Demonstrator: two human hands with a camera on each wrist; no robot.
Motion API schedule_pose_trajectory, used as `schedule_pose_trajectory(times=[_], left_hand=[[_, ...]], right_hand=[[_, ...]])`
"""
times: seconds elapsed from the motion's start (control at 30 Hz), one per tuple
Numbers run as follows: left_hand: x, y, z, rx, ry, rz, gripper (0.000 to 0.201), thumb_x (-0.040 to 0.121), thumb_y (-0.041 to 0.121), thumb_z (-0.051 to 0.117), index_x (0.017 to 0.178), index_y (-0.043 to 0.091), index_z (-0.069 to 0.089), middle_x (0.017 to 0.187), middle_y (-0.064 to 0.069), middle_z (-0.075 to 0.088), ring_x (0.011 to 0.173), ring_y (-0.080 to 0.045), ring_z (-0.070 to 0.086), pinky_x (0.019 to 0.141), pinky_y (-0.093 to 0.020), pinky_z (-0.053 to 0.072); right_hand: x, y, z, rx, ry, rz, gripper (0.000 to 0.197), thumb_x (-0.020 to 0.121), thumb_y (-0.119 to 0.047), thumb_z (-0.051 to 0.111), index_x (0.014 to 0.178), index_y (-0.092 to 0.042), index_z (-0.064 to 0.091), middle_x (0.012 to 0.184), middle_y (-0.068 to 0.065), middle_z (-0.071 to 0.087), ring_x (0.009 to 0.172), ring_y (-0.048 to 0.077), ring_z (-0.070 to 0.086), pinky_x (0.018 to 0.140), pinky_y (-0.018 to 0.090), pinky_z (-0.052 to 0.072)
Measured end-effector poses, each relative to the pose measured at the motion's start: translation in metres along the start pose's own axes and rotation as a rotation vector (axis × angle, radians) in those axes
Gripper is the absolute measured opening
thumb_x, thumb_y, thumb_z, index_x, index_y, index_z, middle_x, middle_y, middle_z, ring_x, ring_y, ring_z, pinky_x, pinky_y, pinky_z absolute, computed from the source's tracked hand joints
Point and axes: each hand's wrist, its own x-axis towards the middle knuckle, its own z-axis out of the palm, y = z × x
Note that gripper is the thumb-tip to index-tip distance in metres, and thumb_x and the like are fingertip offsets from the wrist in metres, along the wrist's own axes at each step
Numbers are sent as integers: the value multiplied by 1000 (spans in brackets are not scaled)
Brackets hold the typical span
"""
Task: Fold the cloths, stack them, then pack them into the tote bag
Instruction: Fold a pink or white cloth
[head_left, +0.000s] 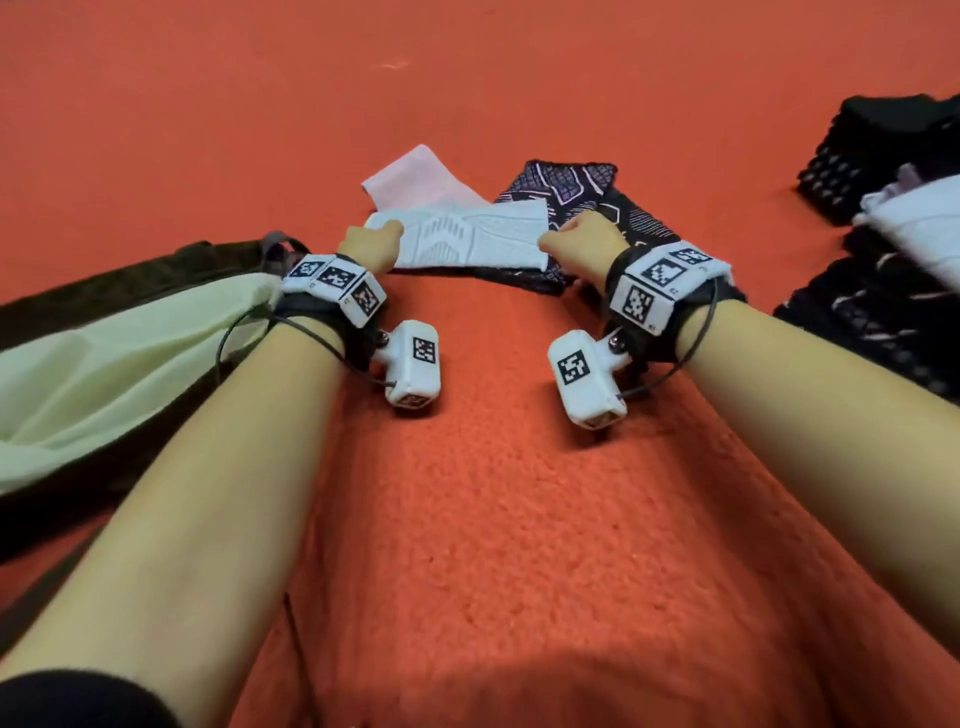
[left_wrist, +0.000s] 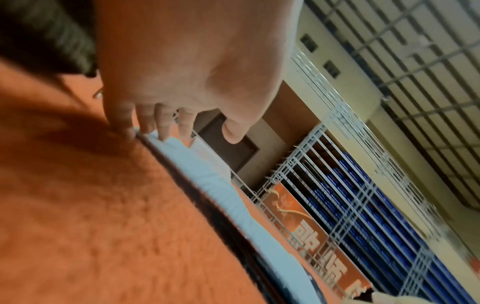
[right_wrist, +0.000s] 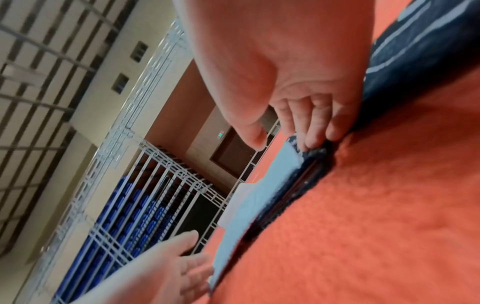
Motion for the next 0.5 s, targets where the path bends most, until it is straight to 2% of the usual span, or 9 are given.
schedule_pose_trajectory(times=[0.1, 0.17, 0.2, 0.27, 0.3, 0.37, 0.4, 0.43, 0.5], left_hand=[[17, -8, 3, -126, 45, -97, 61, 87, 36, 52, 137, 2, 43, 140, -13, 47, 128, -29, 45, 103, -31, 36], [26, -15, 3, -194, 64, -127, 70, 79, 40, 55, 137, 4, 43, 139, -12, 48, 125, -28, 47, 103, -33, 39], [29, -18, 4, -240, 78, -134, 76, 74, 40, 57, 138, 3, 41, 138, -12, 48, 125, -28, 47, 102, -34, 40], [28, -21, 5, -314, 86, -123, 76, 73, 38, 60, 136, 0, 41, 133, -11, 50, 120, -26, 50, 94, -32, 44], [25, -21, 6, -362, 77, -100, 65, 75, 35, 61, 128, 0, 48, 125, -9, 54, 113, -24, 54, 85, -29, 46], [21, -24, 7, -453, 69, -20, 27, 81, 26, 61, 99, 6, 61, 99, -5, 59, 89, -18, 55, 63, -19, 44], [16, -27, 7, -488, 69, 7, 16, 85, 20, 58, 94, 7, 62, 92, -4, 59, 80, -16, 53, 53, -14, 41], [14, -32, 7, -527, 73, 35, 18, 86, 16, 56, 100, 8, 62, 93, -3, 60, 76, -13, 54, 48, -12, 39], [5, -41, 8, -644, 74, 75, 24, 83, 9, 54, 106, 14, 59, 99, -4, 64, 77, -12, 58, 53, -17, 44]], right_hand=[[13, -1, 6, 97, -7, 27, 27, 84, -24, 56, 62, -14, 43, 81, 12, 64, 74, 21, 54, 56, 25, 39], [20, 0, 8, 157, -17, 44, 26, 84, -26, 57, 64, -14, 46, 102, 16, 68, 81, 19, 55, 65, 26, 42], [23, 2, 8, 162, -20, 52, 27, 84, -26, 58, 63, -14, 46, 102, 15, 69, 81, 18, 54, 63, 26, 41], [28, 6, 10, 127, -11, 58, 29, 84, -28, 58, 62, -14, 46, 83, 9, 64, 80, 17, 52, 53, 22, 35], [30, 7, 10, 110, -3, 52, 28, 84, -29, 58, 64, -14, 47, 74, 5, 58, 78, 17, 52, 50, 20, 33], [31, 10, 9, 107, 3, 48, 27, 84, -31, 60, 66, -14, 49, 66, 1, 50, 66, 16, 50, 43, 16, 31], [31, 12, 9, 120, 4, 54, 30, 84, -31, 61, 63, -15, 47, 62, 0, 47, 58, 14, 46, 39, 15, 30], [31, 14, 9, 140, 3, 61, 34, 83, -31, 62, 59, -16, 43, 59, -1, 43, 52, 12, 41, 38, 17, 29], [32, 20, 9, 252, 0, 80, 35, 80, -26, 62, 56, -18, 39, 56, -1, 39, 48, 12, 35, 39, 21, 27]])
